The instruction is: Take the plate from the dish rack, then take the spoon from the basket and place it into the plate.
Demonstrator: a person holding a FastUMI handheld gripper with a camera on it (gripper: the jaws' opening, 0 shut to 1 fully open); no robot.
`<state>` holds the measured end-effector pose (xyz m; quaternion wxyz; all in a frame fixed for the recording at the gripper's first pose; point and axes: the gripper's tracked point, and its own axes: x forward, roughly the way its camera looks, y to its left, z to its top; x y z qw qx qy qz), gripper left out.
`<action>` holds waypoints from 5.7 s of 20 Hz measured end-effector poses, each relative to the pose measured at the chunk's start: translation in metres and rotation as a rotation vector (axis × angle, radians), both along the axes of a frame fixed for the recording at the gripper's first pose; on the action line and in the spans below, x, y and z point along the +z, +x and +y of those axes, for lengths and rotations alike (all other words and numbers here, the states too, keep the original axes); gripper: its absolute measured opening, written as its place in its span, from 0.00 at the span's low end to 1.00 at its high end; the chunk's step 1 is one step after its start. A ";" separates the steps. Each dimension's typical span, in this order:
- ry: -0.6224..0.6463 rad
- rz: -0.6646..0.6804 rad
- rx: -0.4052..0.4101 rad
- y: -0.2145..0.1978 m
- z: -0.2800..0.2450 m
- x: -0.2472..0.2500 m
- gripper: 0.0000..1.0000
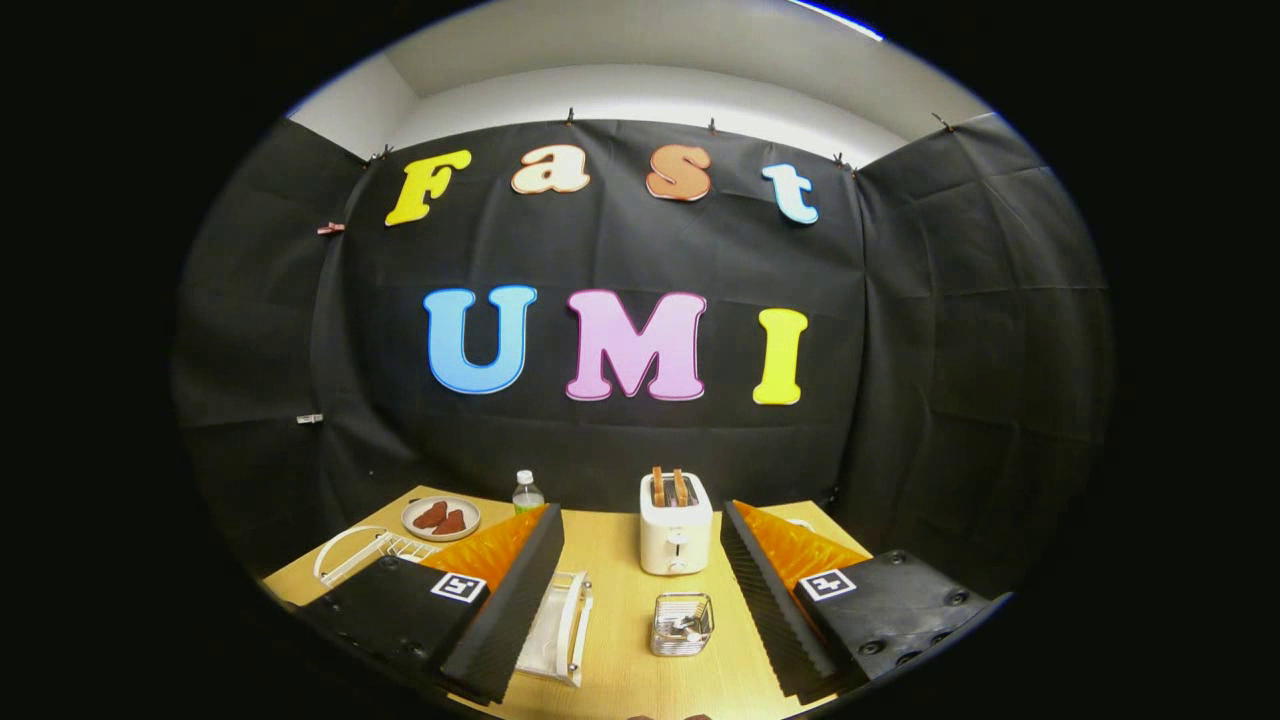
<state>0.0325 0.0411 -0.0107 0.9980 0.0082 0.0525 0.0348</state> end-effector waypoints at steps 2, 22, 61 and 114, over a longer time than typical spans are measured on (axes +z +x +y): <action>0.005 0.051 0.013 0.012 0.008 -0.006 0.97; 0.104 0.749 0.107 0.102 0.100 -0.180 0.76; -0.073 0.733 -0.180 0.093 0.099 -0.172 0.29; -0.188 0.156 0.557 0.020 -0.068 -0.235 0.96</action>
